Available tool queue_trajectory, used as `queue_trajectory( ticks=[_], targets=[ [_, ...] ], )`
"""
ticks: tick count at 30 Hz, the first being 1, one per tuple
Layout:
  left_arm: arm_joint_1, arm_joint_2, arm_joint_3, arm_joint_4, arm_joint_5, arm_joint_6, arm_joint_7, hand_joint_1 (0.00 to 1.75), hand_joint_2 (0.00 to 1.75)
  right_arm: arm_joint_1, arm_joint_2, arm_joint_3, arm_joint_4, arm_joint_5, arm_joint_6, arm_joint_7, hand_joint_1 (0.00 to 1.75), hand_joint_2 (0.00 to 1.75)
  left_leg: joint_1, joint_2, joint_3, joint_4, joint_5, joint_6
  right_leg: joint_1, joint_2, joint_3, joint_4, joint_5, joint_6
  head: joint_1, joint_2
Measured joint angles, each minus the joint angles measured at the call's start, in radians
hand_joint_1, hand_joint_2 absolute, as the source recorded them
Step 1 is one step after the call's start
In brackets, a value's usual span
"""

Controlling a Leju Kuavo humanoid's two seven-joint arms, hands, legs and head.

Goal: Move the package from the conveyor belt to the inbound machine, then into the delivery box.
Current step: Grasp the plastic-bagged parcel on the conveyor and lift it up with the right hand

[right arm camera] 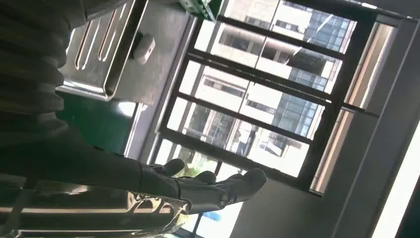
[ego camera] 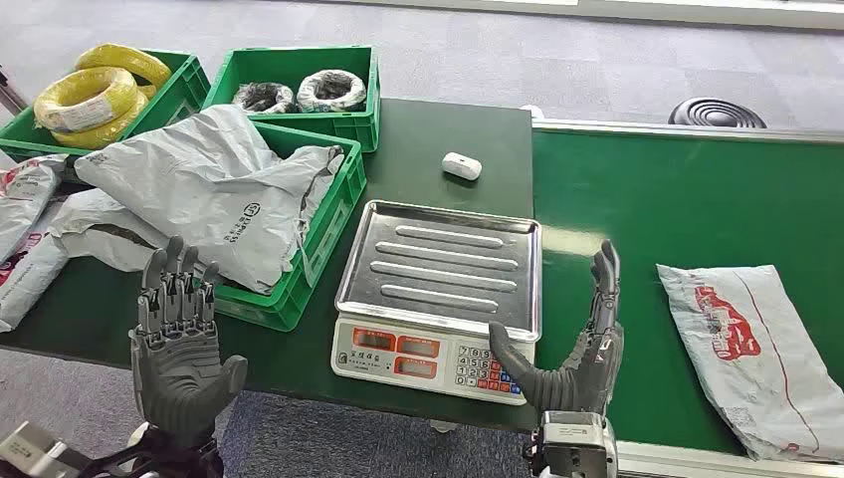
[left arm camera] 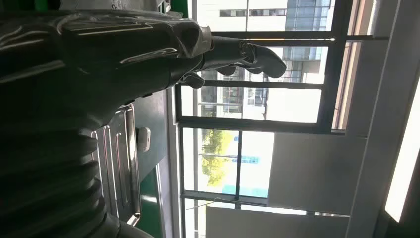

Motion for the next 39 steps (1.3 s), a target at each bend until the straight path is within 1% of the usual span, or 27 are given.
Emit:
queue_trajectory(
  ticks=[2,3,5,7,9,11,12,14,17,20,22,25,28,30,32,36,39],
  targets=[
    [-0.002,0.0,0.001,0.002,0.0,-0.006,0.0,0.0,1.75,-0.005,0.003,-0.011,-0.002,0.105,-0.039,0.022,0.0,1.75,0.0,0.0,0.0,0.0,0.0,0.0,0.0,0.0,0.0,0.0,0.0,0.0,0.0,0.0],
    [-0.004,0.0,0.001,0.004,0.001,-0.011,0.0,0.0,1.75,-0.009,0.007,-0.025,-0.005,0.202,-0.07,0.043,0.0,1.75,0.0,0.0,0.0,0.0,0.0,0.0,0.0,0.0,0.0,0.0,0.0,0.0,0.0,0.0],
    [-0.004,-0.001,0.003,0.006,0.002,-0.02,0.0,0.0,1.75,-0.022,0.024,-0.079,-0.021,0.378,-0.099,0.088,0.0,1.75,0.0,0.0,0.0,0.0,0.0,0.0,0.0,0.0,0.0,0.0,0.0,0.0,0.0,0.0],
    [-0.003,-0.003,0.005,0.007,0.002,-0.031,0.0,0.0,1.75,-0.051,0.042,-0.17,-0.038,0.55,-0.108,0.165,0.0,1.75,0.0,0.0,0.0,0.0,0.0,0.0,0.0,0.0,0.0,0.0,0.0,0.0,0.0,0.0],
    [-0.003,-0.006,0.007,0.009,0.002,-0.044,0.0,0.0,1.75,-0.099,0.046,-0.284,-0.045,0.694,-0.11,0.263,0.0,1.75,0.0,0.0,0.001,0.0,0.0,0.0,-0.001,0.0,0.001,0.0,0.0,0.0,0.0,0.0],
    [-0.002,-0.009,0.009,0.011,0.002,-0.053,0.0,0.0,1.75,-0.152,0.035,-0.402,-0.041,0.793,-0.111,0.344,0.0,1.75,-0.001,-0.001,0.001,0.001,0.0,0.001,-0.001,0.0,0.002,0.0,0.001,0.001,0.0,0.0],
    [-0.002,-0.01,0.01,0.012,0.003,-0.056,0.0,0.0,1.75,-0.176,0.026,-0.455,-0.038,0.82,-0.111,0.368,0.0,1.75,-0.001,-0.001,0.001,0.001,0.0,0.001,-0.002,0.0,0.002,0.0,0.001,0.001,0.0,0.0],
    [-0.002,-0.011,0.012,0.014,0.003,-0.06,0.0,0.0,1.75,-0.211,0.008,-0.541,-0.029,0.838,-0.111,0.387,0.0,1.75,-0.001,-0.002,0.001,0.001,0.0,0.001,-0.002,0.0,0.002,0.0,0.001,0.001,0.0,0.0],
    [-0.002,-0.015,0.015,0.015,0.004,-0.063,0.0,0.0,1.75,-0.245,-0.011,-0.624,-0.011,0.862,-0.111,0.414,0.0,1.75,-0.001,-0.002,0.001,0.001,0.0,0.001,-0.002,0.0,0.002,0.0,0.001,0.001,0.0,0.0],
    [-0.005,-0.019,0.017,0.019,0.007,-0.055,0.0,0.0,1.75,-0.302,-0.044,-0.697,0.061,0.895,-0.111,0.487,0.0,1.75,0.0,-0.002,0.001,0.001,0.0,0.001,-0.001,0.0,0.002,0.0,0.001,0.001,0.0,0.0],
    [-0.016,-0.019,0.02,0.025,0.014,-0.035,0.0,0.0,1.75,-0.373,-0.089,-0.748,0.177,0.919,-0.111,0.554,0.0,1.75,-0.001,-0.001,0.001,0.001,0.001,0.001,-0.001,0.0,0.002,0.0,0.002,0.001,0.0,0.0],
    [-0.038,-0.019,0.024,0.031,0.023,-0.002,0.0,0.0,1.75,-0.501,-0.164,-0.795,0.407,0.933,-0.103,0.644,0.0,1.75,-0.001,0.0,0.002,0.001,0.001,0.002,-0.002,0.0,0.003,0.0,0.003,0.002,0.0,0.0],
    [-0.043,-0.018,0.025,0.031,0.025,0.01,0.0,0.0,1.75,-0.599,-0.222,-0.821,0.615,0.916,-0.083,0.68,0.0,1.75,-0.001,-0.002,0.003,0.001,0.002,0.003,-0.002,-0.001,0.004,0.0,0.004,0.002,0.0,0.0],
    [-0.044,-0.018,0.026,0.031,0.026,0.011,0.0,0.0,1.75,-0.635,-0.242,-0.83,0.703,0.908,-0.073,0.683,0.0,1.75,-0.001,-0.003,0.003,0.001,0.002,0.003,-0.002,-0.001,0.004,0.0,0.004,0.002,0.0,0.0],
    [-0.046,-0.018,0.026,0.031,0.026,0.011,0.0,0.0,1.75,-0.661,-0.255,-0.838,0.769,0.875,-0.021,0.683,0.0,1.75,-0.001,-0.003,0.003,0.001,0.002,0.003,-0.002,-0.001,0.003,0.0,0.004,0.002,0.0,0.0],
    [-0.067,-0.016,0.029,0.032,0.024,0.009,0.0,0.0,1.75,-0.703,-0.277,-0.85,0.907,0.789,0.219,0.697,0.0,1.75,-0.001,-0.003,0.002,0.001,0.002,0.003,-0.001,-0.001,0.003,0.0,0.003,0.002,0.0,0.0],
    [-0.086,-0.013,0.033,0.038,0.024,0.013,0.0,0.0,1.75,-0.727,-0.291,-0.853,1.012,0.749,0.329,0.7,0.0,1.75,-0.001,-0.003,0.002,0.001,0.002,0.003,-0.001,-0.001,0.003,0.0,0.003,0.002,0.0,0.0]
  ],
)
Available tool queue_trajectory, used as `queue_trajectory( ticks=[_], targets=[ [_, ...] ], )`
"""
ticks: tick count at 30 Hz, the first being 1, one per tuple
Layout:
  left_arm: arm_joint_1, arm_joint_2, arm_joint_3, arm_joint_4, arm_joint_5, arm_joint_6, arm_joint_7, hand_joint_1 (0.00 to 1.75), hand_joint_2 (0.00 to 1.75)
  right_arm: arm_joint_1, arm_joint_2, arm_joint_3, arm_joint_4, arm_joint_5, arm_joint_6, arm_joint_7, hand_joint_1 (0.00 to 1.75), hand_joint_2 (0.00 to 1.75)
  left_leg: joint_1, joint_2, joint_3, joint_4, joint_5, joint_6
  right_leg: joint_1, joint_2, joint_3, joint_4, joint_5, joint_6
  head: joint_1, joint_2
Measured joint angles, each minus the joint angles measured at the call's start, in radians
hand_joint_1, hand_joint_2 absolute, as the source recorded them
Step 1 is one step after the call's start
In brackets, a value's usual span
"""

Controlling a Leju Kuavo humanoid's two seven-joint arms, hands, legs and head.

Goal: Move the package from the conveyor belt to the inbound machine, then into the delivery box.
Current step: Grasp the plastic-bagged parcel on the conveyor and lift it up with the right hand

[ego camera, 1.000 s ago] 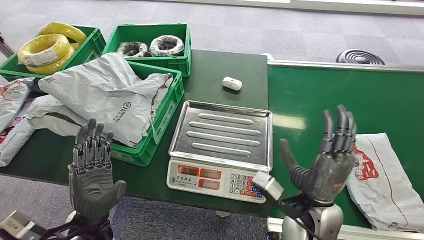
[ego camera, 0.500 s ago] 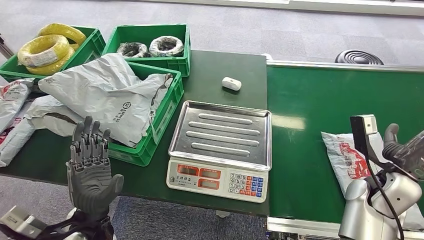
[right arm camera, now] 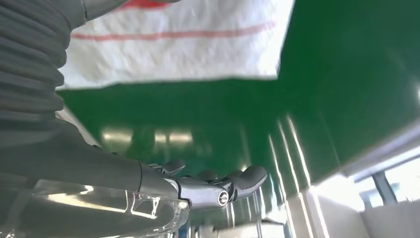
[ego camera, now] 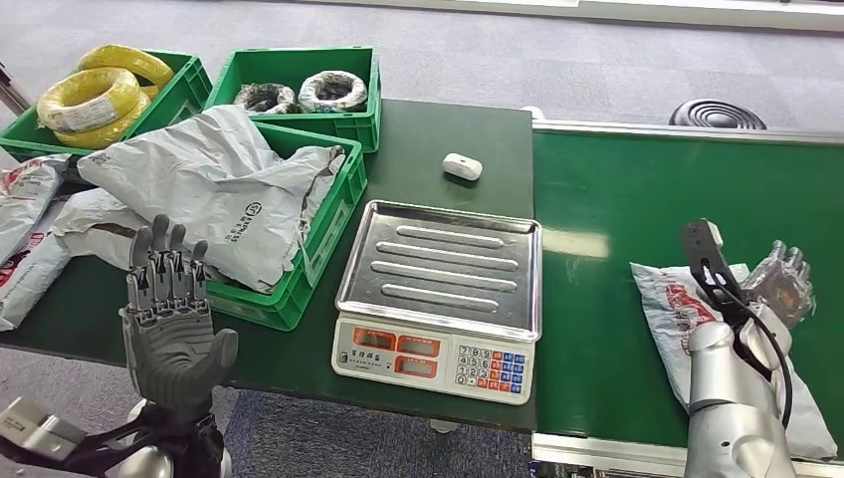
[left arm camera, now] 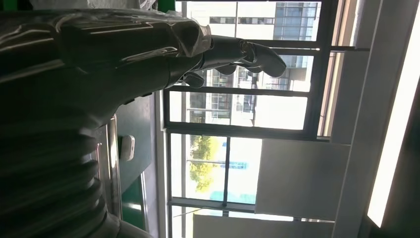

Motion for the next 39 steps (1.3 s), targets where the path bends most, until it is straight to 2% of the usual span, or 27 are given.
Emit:
queue_trajectory(
  ticks=[3,6,9,12,17,23,24,27,28,39],
  targets=[
    [-0.023,0.014,0.002,0.016,0.013,0.018,0.0,0.0,1.75,-0.02,-0.012,-0.011,0.092,-0.06,0.105,-0.058,0.0,1.75,0.0,0.0,0.0,0.0,0.0,0.0,0.0,0.0,0.0,0.0,0.0,0.0,0.0,0.0],
    [-0.036,0.029,0.005,0.03,0.021,0.031,0.0,0.0,1.75,-0.024,-0.013,-0.019,0.15,-0.118,0.18,-0.164,0.0,1.75,0.0,0.0,0.0,0.0,0.0,0.0,0.0,0.0,0.0,0.0,0.0,0.0,0.0,0.0],
    [-0.033,0.036,0.007,0.032,0.018,0.033,0.0,0.0,1.75,-0.01,-0.002,-0.021,0.169,-0.156,0.23,-0.27,0.0,1.75,0.0,0.0,0.0,0.0,0.0,0.0,0.0,0.0,0.0,0.0,0.0,0.0,0.0,0.0],
    [-0.015,0.038,0.009,0.028,0.011,0.034,0.0,0.0,1.75,0.039,0.028,-0.014,0.151,-0.196,0.254,-0.323,0.0,1.75,0.0,-0.001,-0.001,0.0,0.0,0.0,0.001,0.0,0.0,0.0,-0.001,0.0,0.0,0.0],
    [0.013,0.038,0.014,0.007,0.004,0.043,0.0,0.0,1.75,0.129,0.084,0.014,0.059,-0.256,0.278,-0.341,0.0,1.75,0.0,0.0,-0.002,0.0,-0.001,0.0,0.001,0.0,-0.001,0.0,-0.001,0.0,0.0,0.0],
    [0.03,0.039,0.022,-0.004,0.003,0.049,0.0,0.0,1.75,0.168,0.116,0.043,-0.018,-0.277,0.281,-0.299,0.0,1.75,0.0,0.0,-0.001,0.0,0.0,0.0,0.0,0.0,-0.001,0.0,-0.001,0.0,0.0,0.0],
    [0.031,0.04,0.023,-0.004,0.004,0.049,0.0,0.0,1.75,0.17,0.119,0.046,-0.027,-0.278,0.28,-0.291,0.25,1.75,0.0,0.0,-0.001,0.0,0.0,0.0,0.0,0.0,-0.001,0.0,-0.001,0.0,0.0,0.0],
    [0.031,0.042,0.024,-0.004,0.007,0.048,0.0,0.0,1.75,0.171,0.124,0.057,-0.046,-0.28,0.272,-0.266,1.5,1.75,0.0,0.0,-0.001,0.0,0.0,0.0,0.0,0.0,-0.001,0.0,-0.001,0.0,0.0,0.0],
    [0.031,0.042,0.024,-0.004,0.008,0.048,0.0,0.0,1.75,0.171,0.126,0.059,-0.05,-0.282,0.267,-0.259,1.68,1.75,0.0,0.0,-0.001,0.0,0.0,0.0,0.0,0.0,-0.001,0.0,-0.001,0.0,0.0,0.0],
    [0.045,0.041,0.025,-0.014,0.007,0.048,0.0,0.0,1.75,0.182,0.132,0.087,-0.117,-0.305,0.247,-0.218,1.74,1.75,0.0,0.0,-0.001,0.0,0.0,0.0,0.0,0.0,-0.001,0.0,-0.001,0.0,0.0,0.0]
  ],
)
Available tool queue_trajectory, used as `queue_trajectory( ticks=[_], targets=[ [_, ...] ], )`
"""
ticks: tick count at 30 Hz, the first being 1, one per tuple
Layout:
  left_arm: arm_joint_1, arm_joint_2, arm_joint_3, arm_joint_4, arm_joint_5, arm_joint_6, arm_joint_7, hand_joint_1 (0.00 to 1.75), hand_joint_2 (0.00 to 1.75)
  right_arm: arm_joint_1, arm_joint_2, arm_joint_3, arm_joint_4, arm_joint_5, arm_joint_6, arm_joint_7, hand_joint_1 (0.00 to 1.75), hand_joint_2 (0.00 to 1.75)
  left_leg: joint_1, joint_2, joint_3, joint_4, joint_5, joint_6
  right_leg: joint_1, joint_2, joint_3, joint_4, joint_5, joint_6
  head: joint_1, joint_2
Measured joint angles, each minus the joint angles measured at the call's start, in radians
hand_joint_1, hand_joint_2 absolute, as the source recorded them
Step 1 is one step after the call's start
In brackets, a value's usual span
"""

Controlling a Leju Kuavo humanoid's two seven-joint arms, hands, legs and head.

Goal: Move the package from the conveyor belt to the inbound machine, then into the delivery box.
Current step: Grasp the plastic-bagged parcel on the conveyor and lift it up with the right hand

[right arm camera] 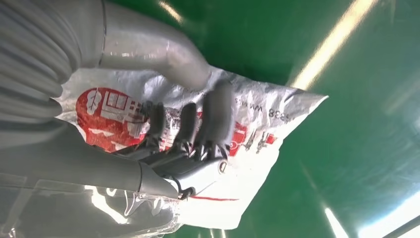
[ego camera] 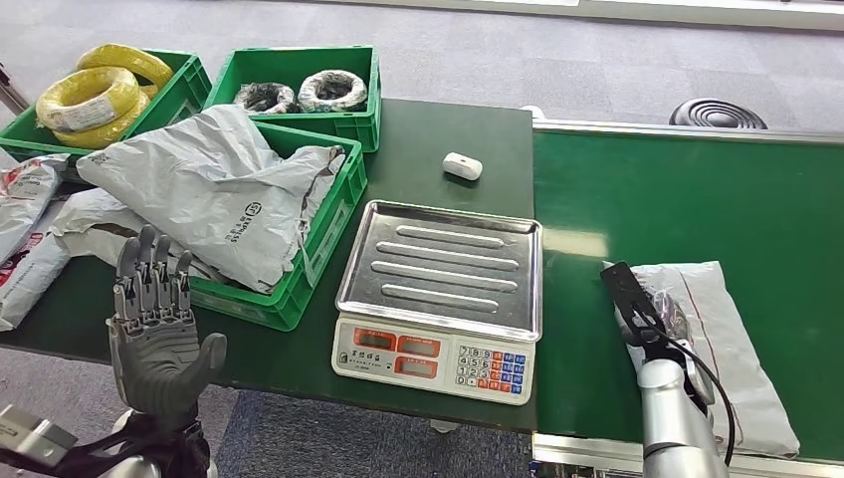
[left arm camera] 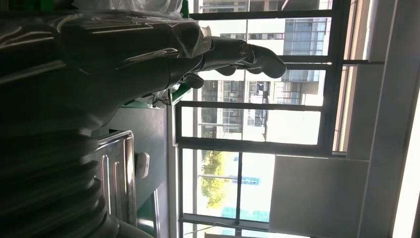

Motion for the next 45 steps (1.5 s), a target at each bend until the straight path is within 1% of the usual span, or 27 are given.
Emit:
queue_trajectory(
  ticks=[3,4,7,8,12,16,17,20,24,26,28,33,36,40,43,45],
  targets=[
    [0.01,-0.004,0.001,-0.01,-0.002,0.0,0.0,0.0,1.75,0.005,0.005,0.005,-0.02,-0.007,-0.008,0.016,1.72,1.75,0.0,0.0,0.0,0.0,0.0,0.0,0.0,0.0,0.0,0.0,0.0,0.0,0.0,0.0],
    [0.013,-0.006,0.001,-0.014,-0.002,0.0,0.0,0.0,1.75,0.006,0.006,0.007,-0.027,-0.008,-0.013,0.023,1.67,1.75,0.0,0.0,0.0,0.0,0.0,0.0,0.0,0.0,0.0,0.0,0.0,0.0,0.0,0.0],
    [0.021,-0.01,0.003,-0.021,-0.003,0.0,0.0,0.0,1.75,0.007,0.01,0.01,-0.043,-0.002,-0.038,0.055,0.4,1.75,0.0,0.0,0.0,0.0,0.0,0.0,0.0,0.0,0.0,0.0,0.0,0.0,0.0,0.0],
    [0.024,-0.012,0.003,-0.023,-0.003,0.0,0.0,0.0,1.75,0.007,0.011,0.011,-0.049,0.003,-0.052,0.07,0.03,1.75,0.0,0.0,0.0,0.0,0.0,0.0,0.0,0.0,0.0,0.0,0.0,0.0,0.0,0.0],
    [0.032,-0.015,0.004,-0.029,-0.002,0.0,0.0,0.0,1.75,0.007,0.012,0.011,-0.063,0.044,-0.134,0.119,0.0,1.75,0.0,0.0,0.0,0.0,0.0,0.0,0.0,0.0,0.0,0.0,0.0,0.0,0.0,0.0],
    [0.041,-0.02,0.003,-0.036,0.001,-0.007,0.0,0.0,1.75,-0.014,-0.002,0.01,-0.064,0.187,-0.334,0.197,0.0,1.75,0.0,0.0,0.0,0.0,0.0,0.0,0.0,0.0,0.0,0.0,0.0,0.0,0.0,0.0],
    [0.042,-0.021,0.003,-0.038,0.001,-0.008,0.0,0.0,1.75,-0.025,-0.01,0.009,-0.064,0.212,-0.364,0.21,0.0,1.75,0.0,0.0,0.0,0.0,0.0,0.0,0.0,0.0,0.0,0.0,0.0,0.0,0.0,0.0],
    [0.044,-0.023,0.002,-0.039,0.001,-0.009,0.0,0.0,1.75,-0.054,-0.032,0.005,-0.063,0.235,-0.383,0.219,0.0,1.75,0.0,0.001,0.001,0.0,0.0,0.0,0.0,0.0,0.0,0.0,0.0,0.0,0.0,0.0],
    [0.046,-0.024,0.002,-0.04,0.004,-0.011,0.0,0.0,1.75,-0.064,-0.04,0.003,-0.058,0.261,-0.382,0.237,0.0,1.75,0.0,0.0,0.0,0.0,0.0,0.0,0.0,0.0,0.0,0.0,0.0,0.0,0.0,0.0],
    [0.046,-0.024,0.0,-0.04,0.011,-0.018,0.0,0.0,1.75,-0.088,-0.056,-0.004,-0.025,0.279,-0.35,0.264,0.0,1.75,0.0,0.0,0.0,0.0,0.0,0.0,0.0,0.0,0.0,0.0,0.0,0.0,0.0,0.0],
    [0.044,-0.023,-0.003,-0.039,0.019,-0.03,0.0,0.0,1.75,-0.132,-0.089,-0.02,0.046,0.27,-0.292,0.271,0.0,1.75,0.0,0.001,0.001,0.0,0.0,0.0,-0.001,0.0,0.0,0.0,0.0,0.0,0.0,0.0],
    [0.034,-0.021,-0.004,-0.029,0.024,-0.057,0.0,0.0,1.75,-0.217,-0.164,-0.077,0.205,0.19,-0.163,0.225,0.0,1.75,-0.001,-0.001,0.001,0.001,0.0,0.0,-0.001,0.0,0.0,0.0,0.0,0.0,0.0,0.0],
    [0.023,-0.02,-0.002,-0.018,0.028,-0.074,0.0,0.0,1.75,-0.24,-0.201,-0.115,0.287,0.162,-0.086,0.219,0.0,1.75,-0.001,-0.001,0.0,0.001,0.0,0.0,-0.001,-0.001,0.0,0.0,0.0,0.0,0.0,0.0],
    [0.007,-0.019,-0.001,-0.001,0.03,-0.084,0.0,0.0,1.75,-0.255,-0.227,-0.145,0.358,0.15,-0.019,0.22,0.0,1.75,-0.001,-0.001,0.0,0.0,0.0,0.0,-0.001,-0.001,0.0,0.0,0.0,0.0,0.0,0.0],
    [-0.005,-0.018,0.002,0.012,0.032,-0.091,0.0,0.0,1.75,-0.259,-0.235,-0.159,0.392,0.143,0.046,0.214,0.0,1.75,0.0,-0.001,0.0,0.0,0.0,0.0,0.0,-0.001,0.0,0.0,0.0,0.0,0.0,0.0],
    [-0.011,-0.016,0.005,0.019,0.032,-0.093,0.0,0.0,1.75,-0.259,-0.236,-0.165,0.406,0.14,0.064,0.21,0.0,1.75,0.0,-0.001,0.0,0.0,0.0,0.0,0.0,-0.001,0.0,0.0,0.0,0.0,0.0,0.0]
  ],
)
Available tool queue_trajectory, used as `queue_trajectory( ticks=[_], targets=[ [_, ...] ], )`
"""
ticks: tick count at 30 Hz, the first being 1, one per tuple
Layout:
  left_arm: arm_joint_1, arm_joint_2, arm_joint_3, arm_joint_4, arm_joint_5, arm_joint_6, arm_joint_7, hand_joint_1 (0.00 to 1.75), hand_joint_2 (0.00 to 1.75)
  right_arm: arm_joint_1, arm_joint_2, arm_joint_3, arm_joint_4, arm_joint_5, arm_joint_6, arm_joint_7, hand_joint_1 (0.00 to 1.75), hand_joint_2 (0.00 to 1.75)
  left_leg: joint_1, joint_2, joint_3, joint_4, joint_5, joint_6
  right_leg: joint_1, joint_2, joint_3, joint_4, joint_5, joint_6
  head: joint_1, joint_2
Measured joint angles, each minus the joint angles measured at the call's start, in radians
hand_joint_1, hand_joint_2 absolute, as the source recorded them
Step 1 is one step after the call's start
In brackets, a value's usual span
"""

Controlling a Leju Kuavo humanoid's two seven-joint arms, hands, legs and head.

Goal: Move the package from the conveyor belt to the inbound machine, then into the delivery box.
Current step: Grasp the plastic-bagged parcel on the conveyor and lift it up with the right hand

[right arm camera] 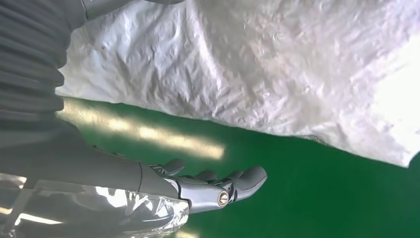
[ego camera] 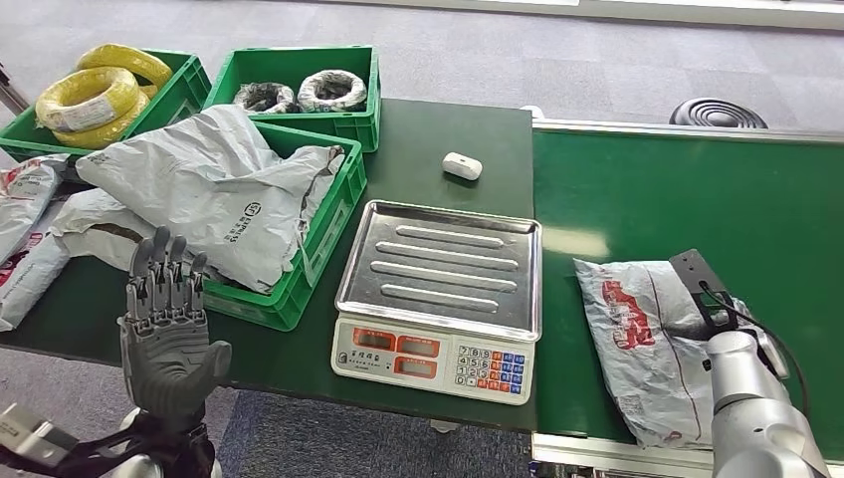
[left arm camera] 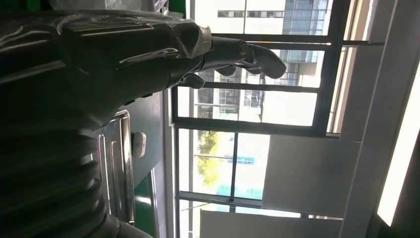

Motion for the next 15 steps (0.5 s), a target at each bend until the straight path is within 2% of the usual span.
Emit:
queue_trajectory(
  ticks=[6,15],
  targets=[
    [-0.009,0.004,0.005,0.014,0.001,0.0,0.0,0.0,1.75,-0.006,-0.002,-0.012,0.024,-0.002,0.013,-0.003,0.0,1.75,0.0,0.0,0.0,0.0,0.0,0.0,0.0,0.0,0.0,0.0,0.0,0.0,0.0,0.0],
    [-0.013,0.006,0.014,0.024,-0.002,-0.002,0.0,0.0,1.75,-0.009,0.004,-0.02,0.045,-0.016,0.084,-0.048,0.0,1.75,0.0,0.0,0.0,0.0,0.0,0.0,0.0,0.0,0.0,0.0,0.0,0.0,0.0,0.0]
  ],
)
